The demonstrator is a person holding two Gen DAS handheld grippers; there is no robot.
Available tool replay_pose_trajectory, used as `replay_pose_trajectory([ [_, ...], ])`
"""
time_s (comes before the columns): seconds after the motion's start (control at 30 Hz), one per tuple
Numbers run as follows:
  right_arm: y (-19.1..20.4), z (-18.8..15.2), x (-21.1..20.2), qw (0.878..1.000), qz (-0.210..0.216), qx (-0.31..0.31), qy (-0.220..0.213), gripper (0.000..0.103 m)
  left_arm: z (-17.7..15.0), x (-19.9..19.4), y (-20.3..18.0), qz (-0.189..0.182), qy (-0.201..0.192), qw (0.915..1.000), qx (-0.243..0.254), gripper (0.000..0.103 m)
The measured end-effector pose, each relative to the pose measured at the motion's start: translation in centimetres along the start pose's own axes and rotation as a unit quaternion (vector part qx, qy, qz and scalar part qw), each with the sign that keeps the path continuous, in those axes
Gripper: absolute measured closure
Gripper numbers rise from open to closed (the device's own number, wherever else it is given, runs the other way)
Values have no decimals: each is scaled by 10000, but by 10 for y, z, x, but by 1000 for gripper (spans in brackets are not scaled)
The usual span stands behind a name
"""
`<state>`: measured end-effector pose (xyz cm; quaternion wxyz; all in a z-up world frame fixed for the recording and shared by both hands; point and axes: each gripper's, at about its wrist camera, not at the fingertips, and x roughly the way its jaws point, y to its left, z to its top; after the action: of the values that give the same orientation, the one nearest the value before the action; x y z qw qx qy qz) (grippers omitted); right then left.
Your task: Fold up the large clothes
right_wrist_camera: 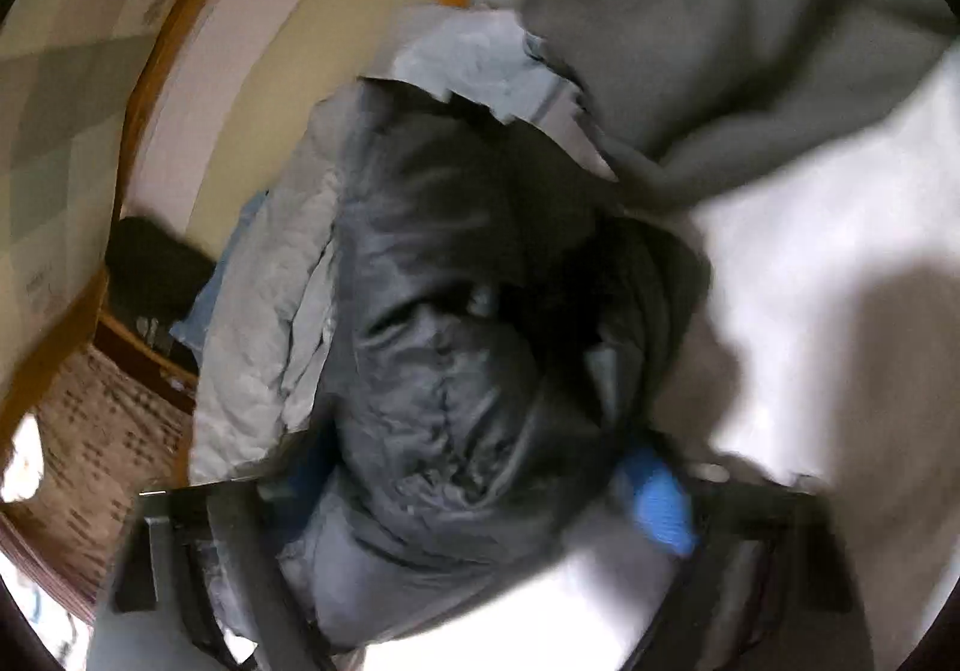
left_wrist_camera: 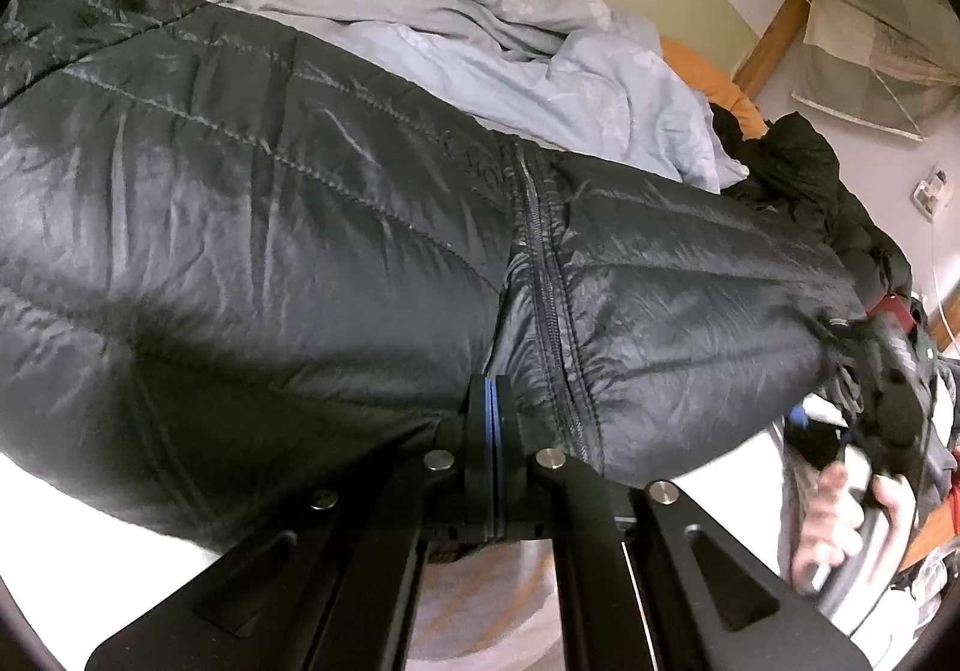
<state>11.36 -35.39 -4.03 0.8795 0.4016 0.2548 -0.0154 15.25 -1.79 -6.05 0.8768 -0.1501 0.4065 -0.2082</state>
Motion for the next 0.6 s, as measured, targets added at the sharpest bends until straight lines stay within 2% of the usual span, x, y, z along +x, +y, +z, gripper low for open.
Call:
replay_pose_trajectory([
  [0.03,8,3,2,9996,-125,-223,107,71,-1,-8,-2,136,-53,9999,67,99],
  [0.07,20,8,-3,9981,-236,-560,125,74,-3,-23,-6,437,-255,9985,204,97],
  [0.1,27,10,-10,9968,-267,-750,118,76,-3,-42,-11,722,-587,9949,386,87],
  [0.13,34,13,-19,9953,-386,-881,134,76,0,-62,-14,888,-889,9911,444,60],
  [0.17,37,16,-29,9946,-499,-897,152,76,4,-80,-13,918,-1132,9886,371,24],
  [0.2,38,17,-38,9940,-559,-928,151,76,9,-103,-9,910,-1406,9856,217,13],
  [0.23,41,19,-50,9919,-651,-1075,153,76,13,-125,-2,906,-1652,9821,38,8],
  [0.27,44,21,-59,9896,-736,-1223,170,76,17,-141,6,928,-1799,9792,-118,7],
  [0.3,46,24,-69,9880,-784,-1320,172,76,19,-153,15,1036,-1847,9770,-263,6],
  [0.33,47,23,-77,9876,-799,-1337,175,76,21,-160,26,1172,-1813,9757,-373,0],
  [0.37,50,22,-84,9868,-842,-1361,243,76,19,-161,41,1216,-1702,9768,-453,0],
  [0.43,50,19,-90,9838,-909,-1472,461,76,16,-147,72,1203,-1233,9817,-807,1],
  [0.47,49,18,-94,9829,-903,-1515,522,76,13,-137,89,974,-956,9841,-1134,1],
  [0.53,36,21,-109,9825,-919,-1529,534,76,5,-117,110,243,-531,9845,-1653,2],
  [0.6,30,24,-111,9824,-938,-1524,530,76,3,-104,109,-102,-309,9854,-1669,3],
])
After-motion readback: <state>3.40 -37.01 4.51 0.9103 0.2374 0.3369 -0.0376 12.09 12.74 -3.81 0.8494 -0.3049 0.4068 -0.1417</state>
